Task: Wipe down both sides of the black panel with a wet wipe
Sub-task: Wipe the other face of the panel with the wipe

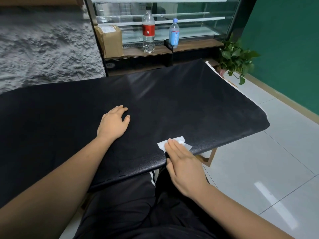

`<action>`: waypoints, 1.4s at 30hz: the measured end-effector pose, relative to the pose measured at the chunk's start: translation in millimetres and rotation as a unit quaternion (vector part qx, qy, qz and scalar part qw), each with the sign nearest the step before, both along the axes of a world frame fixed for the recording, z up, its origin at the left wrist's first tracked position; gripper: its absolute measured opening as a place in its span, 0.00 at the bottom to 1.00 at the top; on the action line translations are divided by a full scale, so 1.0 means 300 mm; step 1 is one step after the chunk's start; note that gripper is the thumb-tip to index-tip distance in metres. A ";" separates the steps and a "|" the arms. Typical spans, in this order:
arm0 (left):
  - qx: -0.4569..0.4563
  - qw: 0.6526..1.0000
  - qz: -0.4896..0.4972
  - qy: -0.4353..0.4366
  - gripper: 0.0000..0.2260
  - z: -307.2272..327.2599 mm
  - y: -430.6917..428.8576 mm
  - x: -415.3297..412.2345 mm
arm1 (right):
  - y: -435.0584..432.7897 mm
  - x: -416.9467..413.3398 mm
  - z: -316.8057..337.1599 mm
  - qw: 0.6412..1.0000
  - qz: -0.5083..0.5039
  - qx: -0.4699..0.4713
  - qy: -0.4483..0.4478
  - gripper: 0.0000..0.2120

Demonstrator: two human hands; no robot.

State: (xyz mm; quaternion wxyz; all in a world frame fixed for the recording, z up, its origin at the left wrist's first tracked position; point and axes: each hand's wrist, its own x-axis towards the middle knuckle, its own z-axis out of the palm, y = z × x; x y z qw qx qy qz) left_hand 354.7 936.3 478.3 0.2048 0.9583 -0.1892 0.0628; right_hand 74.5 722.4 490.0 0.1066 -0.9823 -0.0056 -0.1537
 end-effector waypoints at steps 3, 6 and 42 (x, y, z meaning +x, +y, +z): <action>0.000 1.000 -0.004 -0.004 0.22 0.001 0.006 0.000 | 0.086 0.025 0.004 0.999 0.043 -0.005 0.007 0.26; -0.011 1.000 -0.008 0.001 0.22 0.003 0.002 0.001 | 0.171 0.042 0.010 0.997 0.080 -0.006 0.017 0.26; -0.023 0.991 -0.129 -0.012 0.16 0.077 0.195 -0.725 | -0.069 0.560 0.032 0.993 0.052 0.078 0.072 0.24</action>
